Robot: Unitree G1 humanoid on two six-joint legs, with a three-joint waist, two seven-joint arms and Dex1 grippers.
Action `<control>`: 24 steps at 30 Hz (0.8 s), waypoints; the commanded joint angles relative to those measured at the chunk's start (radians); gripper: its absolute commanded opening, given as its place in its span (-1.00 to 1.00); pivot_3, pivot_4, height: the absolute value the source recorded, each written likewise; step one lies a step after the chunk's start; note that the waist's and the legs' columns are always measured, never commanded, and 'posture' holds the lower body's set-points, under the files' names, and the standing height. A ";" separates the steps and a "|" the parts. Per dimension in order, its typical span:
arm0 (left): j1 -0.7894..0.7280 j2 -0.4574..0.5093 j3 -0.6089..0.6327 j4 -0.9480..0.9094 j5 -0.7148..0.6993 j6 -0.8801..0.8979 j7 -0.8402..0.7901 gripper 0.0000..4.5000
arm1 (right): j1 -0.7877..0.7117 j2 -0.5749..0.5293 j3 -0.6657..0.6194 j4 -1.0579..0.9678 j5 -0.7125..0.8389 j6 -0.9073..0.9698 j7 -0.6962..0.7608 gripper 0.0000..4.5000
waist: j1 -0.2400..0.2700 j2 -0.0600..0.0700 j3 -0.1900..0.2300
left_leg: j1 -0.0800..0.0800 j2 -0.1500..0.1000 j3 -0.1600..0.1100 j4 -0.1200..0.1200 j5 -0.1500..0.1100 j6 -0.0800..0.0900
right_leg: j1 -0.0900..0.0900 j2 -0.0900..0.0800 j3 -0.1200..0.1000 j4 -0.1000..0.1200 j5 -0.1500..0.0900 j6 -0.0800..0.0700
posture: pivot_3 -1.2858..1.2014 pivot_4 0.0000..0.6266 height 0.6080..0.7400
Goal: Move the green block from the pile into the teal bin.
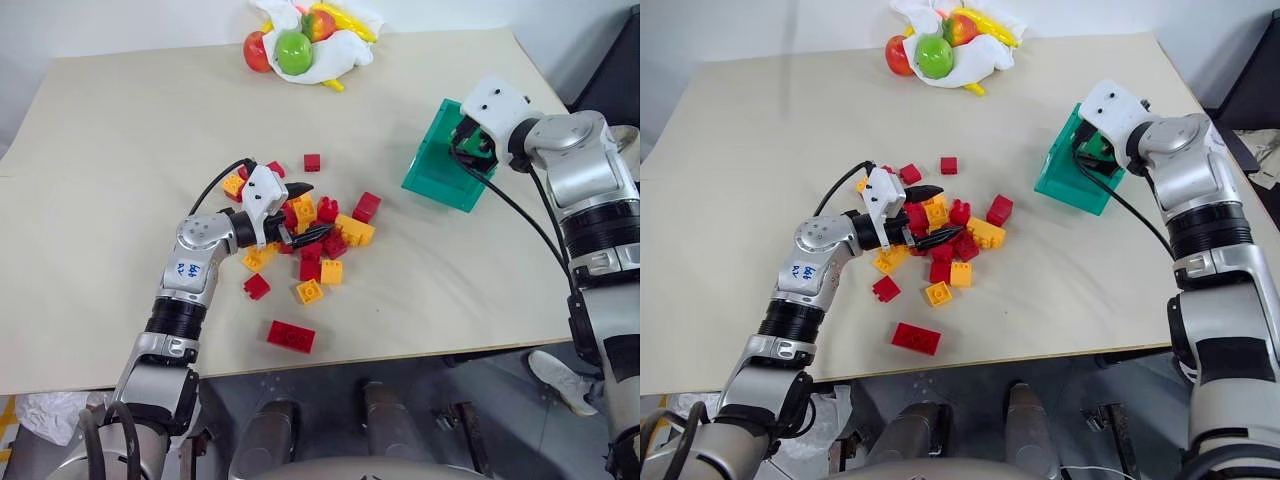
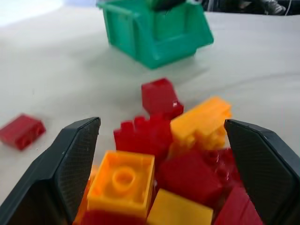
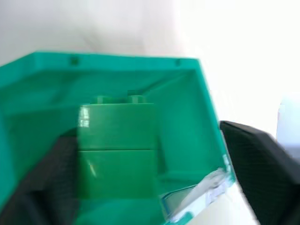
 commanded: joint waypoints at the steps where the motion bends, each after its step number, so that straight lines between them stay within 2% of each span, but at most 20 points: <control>1: -0.015 0.016 0.022 -0.021 -0.035 0.048 -0.018 1.00 | 0.014 -0.026 -0.072 -0.124 0.058 0.006 0.079 0.98 | -0.001 0.000 0.000 | 0.000 0.000 0.000 0.000 0.000 0.000 | 0.000 0.000 0.000 0.000 0.000 0.000 | 0.03 -0.52 1.00; 3: -0.003 0.037 0.041 -0.027 -0.054 0.083 -0.034 1.00 | 0.068 -0.044 -0.098 -0.214 0.086 0.043 0.130 0.98 | 0.000 0.000 0.000 | 0.000 0.000 -0.001 0.000 0.000 0.000 | 0.000 0.000 -0.001 -0.001 0.000 0.000 | 0.03 -0.52 1.00; 5: 0.008 0.061 0.046 -0.025 -0.050 0.086 -0.047 1.00 | 0.104 -0.054 -0.112 -0.248 0.080 0.065 0.122 0.98 | 0.000 0.000 0.000 | 0.000 0.000 -0.001 0.000 0.000 0.000 | 0.000 0.001 -0.001 0.000 0.000 0.000 | 0.03 -0.52 1.00; 10: 0.016 0.084 0.065 -0.005 -0.062 0.038 -0.070 1.00 | 0.128 -0.061 -0.121 -0.225 0.042 0.060 0.070 0.98 | 0.000 0.001 0.000 | 0.000 0.000 -0.001 0.003 0.000 0.000 | 0.001 -0.001 -0.001 0.001 0.000 0.000 | 0.03 -0.52 1.00; 13: 0.024 0.098 0.095 -0.042 -0.100 0.102 -0.070 1.00 | 0.186 -0.060 -0.177 -0.373 0.141 0.105 0.143 0.98 | 0.001 0.001 0.000 | 0.000 0.000 -0.001 0.005 0.000 0.000 | 0.001 -0.001 0.000 0.001 0.000 0.000 | 0.03 -0.52 1.00; 15: 0.053 0.112 0.160 -0.085 -0.191 0.194 -0.078 1.00 | 0.365 -0.118 -0.222 -0.580 0.252 0.078 0.291 0.98 | 0.002 0.000 0.000 | -0.001 0.001 -0.002 0.004 0.000 0.000 | 0.001 0.000 -0.001 0.002 0.000 0.000 | 0.03 -0.52 1.00; 17: 0.077 0.132 0.200 -0.105 -0.221 0.240 -0.058 1.00 | 0.507 -0.163 -0.267 -0.715 0.337 0.082 0.387 0.98 | 0.003 0.000 0.000 | -0.001 0.003 -0.004 0.003 -0.001 0.000 | 0.001 0.001 -0.003 0.001 0.000 0.000 | 0.03 -0.52 1.00; 21: 0.153 0.222 0.249 -0.109 -0.226 0.245 -0.093 1.00 | 0.772 -0.168 -0.430 -0.864 0.531 0.045 0.503 0.98 | 0.011 0.001 0.000 | -0.002 0.001 -0.003 0.005 -0.003 0.003 | 0.002 -0.001 -0.001 0.000 0.001 0.002 | 0.03 -0.52 1.00; 24: 0.201 0.300 0.260 -0.079 -0.236 0.238 -0.183 1.00 | 0.885 -0.158 -0.480 -0.874 0.577 0.021 0.524 0.98 | 0.012 0.001 0.000 | -0.001 0.001 -0.002 0.008 -0.003 0.003 | 0.004 -0.001 0.000 0.000 0.002 0.003 | 0.03 -0.52 1.00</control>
